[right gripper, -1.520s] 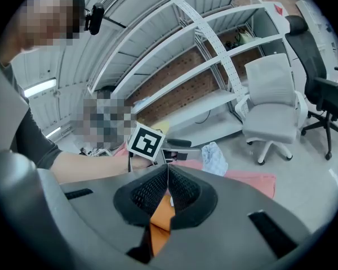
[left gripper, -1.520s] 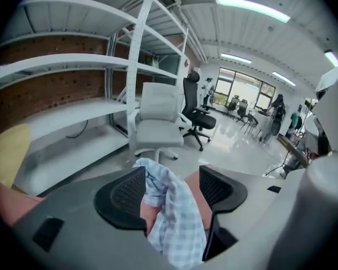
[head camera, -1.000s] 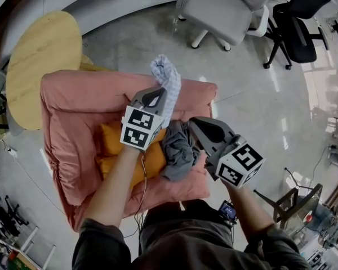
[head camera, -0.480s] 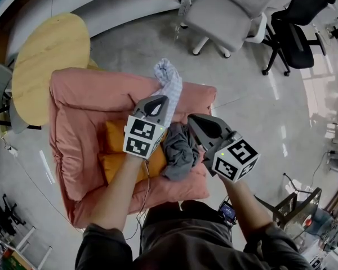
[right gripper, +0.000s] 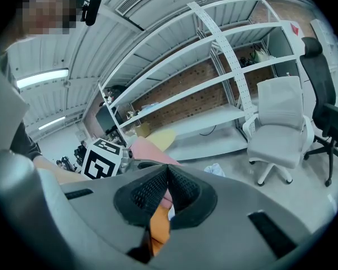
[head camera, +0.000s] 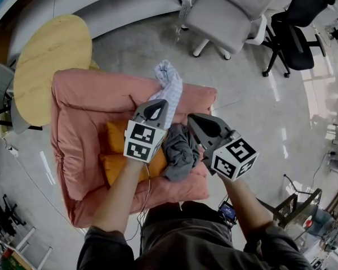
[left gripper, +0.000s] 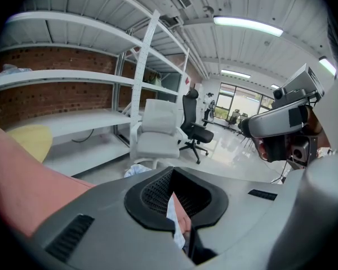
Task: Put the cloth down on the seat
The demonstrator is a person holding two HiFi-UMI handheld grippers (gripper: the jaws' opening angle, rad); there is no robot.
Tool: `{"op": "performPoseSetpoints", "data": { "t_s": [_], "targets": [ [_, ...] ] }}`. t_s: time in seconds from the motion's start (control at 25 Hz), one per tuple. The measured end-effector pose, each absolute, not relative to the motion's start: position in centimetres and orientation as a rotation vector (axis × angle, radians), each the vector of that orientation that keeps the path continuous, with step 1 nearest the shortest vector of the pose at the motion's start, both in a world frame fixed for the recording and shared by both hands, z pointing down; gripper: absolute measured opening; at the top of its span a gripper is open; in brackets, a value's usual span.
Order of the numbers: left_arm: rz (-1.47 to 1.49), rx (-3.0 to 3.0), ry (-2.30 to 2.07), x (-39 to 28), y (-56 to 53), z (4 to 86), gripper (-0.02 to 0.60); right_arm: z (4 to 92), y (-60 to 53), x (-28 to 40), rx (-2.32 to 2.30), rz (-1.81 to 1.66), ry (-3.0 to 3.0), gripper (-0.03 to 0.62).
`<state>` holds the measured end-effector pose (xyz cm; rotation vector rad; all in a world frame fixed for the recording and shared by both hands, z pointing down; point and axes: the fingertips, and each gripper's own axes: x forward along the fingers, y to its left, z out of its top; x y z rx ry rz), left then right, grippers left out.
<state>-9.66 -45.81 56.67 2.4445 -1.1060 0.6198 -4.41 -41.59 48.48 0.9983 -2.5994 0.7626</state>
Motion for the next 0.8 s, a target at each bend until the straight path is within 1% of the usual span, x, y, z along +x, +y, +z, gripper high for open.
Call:
{"op": "performPoseSetpoints", "data": {
  "t_s": [0.8],
  "targets": [
    [0.631,2.427,-1.111,-10.37,-45.46,57.08,0.011,48.98,-41.28,-4.33,1.016,0.748,-2.576,0.015]
  ]
}}
